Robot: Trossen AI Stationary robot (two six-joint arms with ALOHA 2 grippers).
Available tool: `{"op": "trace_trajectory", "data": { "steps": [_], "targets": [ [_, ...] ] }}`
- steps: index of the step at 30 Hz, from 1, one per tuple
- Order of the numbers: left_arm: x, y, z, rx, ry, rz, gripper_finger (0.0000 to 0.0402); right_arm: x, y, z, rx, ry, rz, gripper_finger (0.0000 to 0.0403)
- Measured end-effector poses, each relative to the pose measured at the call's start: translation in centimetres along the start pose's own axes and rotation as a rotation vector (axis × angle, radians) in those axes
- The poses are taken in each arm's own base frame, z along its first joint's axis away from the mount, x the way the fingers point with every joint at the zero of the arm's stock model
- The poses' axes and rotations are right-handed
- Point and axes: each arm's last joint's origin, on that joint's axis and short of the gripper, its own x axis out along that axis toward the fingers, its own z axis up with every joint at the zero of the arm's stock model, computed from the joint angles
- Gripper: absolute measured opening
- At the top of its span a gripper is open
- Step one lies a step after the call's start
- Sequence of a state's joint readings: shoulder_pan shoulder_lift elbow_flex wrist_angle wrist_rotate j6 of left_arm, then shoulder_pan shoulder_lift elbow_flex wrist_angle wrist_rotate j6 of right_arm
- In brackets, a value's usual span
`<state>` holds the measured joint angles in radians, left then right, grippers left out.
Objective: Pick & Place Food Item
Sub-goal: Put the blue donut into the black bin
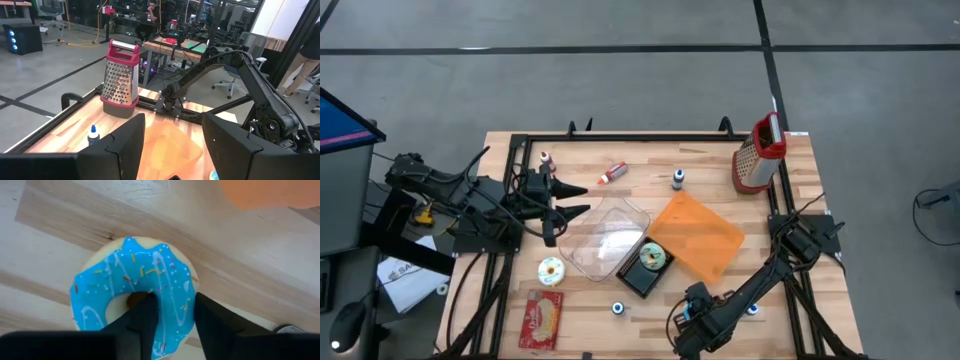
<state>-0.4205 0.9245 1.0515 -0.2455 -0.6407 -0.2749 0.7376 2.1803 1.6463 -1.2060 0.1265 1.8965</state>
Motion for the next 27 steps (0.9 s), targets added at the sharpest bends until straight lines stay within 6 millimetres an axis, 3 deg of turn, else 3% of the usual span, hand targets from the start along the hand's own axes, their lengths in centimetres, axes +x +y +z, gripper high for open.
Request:
{"op": "trace_trajectory", "data": {
  "steps": [9,16,20,27],
  "targets": [
    [0.0,0.0,0.0,0.0,0.0,0.001,0.0195,-1.4,1.4,-0.7,0.041,0.035,0.141,0.0092],
    [0.0,0.0,0.0,0.001,0.0,0.002,0.0195,-5.4,3.2,0.2,0.066,-0.051,0.33,0.0093],
    [0.0,0.0,-0.1,0.005,0.006,0.003,0.0195,-7.2,3.9,2.9,0.04,-0.149,0.355,0.0093],
    [0.0,0.1,-0.2,0.016,0.021,0.008,0.0195,-7.6,5.0,10.2,-0.059,-0.254,0.306,0.0093]
  ]
}}
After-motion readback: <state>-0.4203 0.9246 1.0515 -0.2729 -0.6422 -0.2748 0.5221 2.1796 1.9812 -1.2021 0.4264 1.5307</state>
